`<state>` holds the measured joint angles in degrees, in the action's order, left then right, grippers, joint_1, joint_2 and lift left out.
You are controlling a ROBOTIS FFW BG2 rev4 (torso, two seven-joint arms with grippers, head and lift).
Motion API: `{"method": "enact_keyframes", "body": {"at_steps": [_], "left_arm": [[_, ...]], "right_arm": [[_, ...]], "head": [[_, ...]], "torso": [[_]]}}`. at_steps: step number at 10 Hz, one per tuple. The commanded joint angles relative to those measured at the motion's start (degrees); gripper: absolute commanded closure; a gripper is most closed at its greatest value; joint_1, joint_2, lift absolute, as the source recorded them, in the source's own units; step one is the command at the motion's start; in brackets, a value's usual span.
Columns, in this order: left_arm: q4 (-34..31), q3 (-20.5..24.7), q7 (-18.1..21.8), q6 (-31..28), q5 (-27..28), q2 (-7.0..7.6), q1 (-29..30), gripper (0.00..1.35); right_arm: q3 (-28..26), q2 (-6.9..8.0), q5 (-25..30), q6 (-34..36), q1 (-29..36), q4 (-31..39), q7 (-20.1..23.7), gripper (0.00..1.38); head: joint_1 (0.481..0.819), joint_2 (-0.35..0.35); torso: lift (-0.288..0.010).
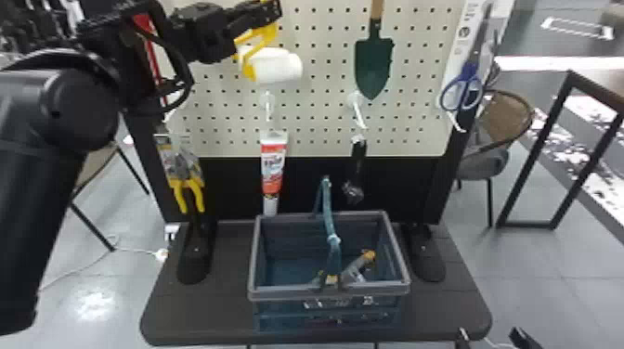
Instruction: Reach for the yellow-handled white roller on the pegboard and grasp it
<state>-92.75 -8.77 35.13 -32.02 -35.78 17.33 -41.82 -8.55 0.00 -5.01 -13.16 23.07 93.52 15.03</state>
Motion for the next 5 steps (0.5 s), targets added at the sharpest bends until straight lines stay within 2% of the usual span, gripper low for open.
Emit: {"method": "enact_keyframes", "body": {"at_steps": [1, 5], "left_arm": [[0.38, 0.5, -0.06, 2.23, 0.18, -0.37, 0.52, 1.21], [0.64, -0.02, -0.24, 2.05, -0.61, -0.37, 0.6, 1.21]], "right_arm": [[-0.06, 0.05, -0.09, -0.11, -0.14, 0.0, 0.0, 0.3], [-0.06, 0.05, -0.09, -0.11, -0.14, -0.09, 0.09, 0.3]], "head": [[0.549, 0.0], [0.549, 0.0]], "torso": [[-0.1], [-0.1]]}}
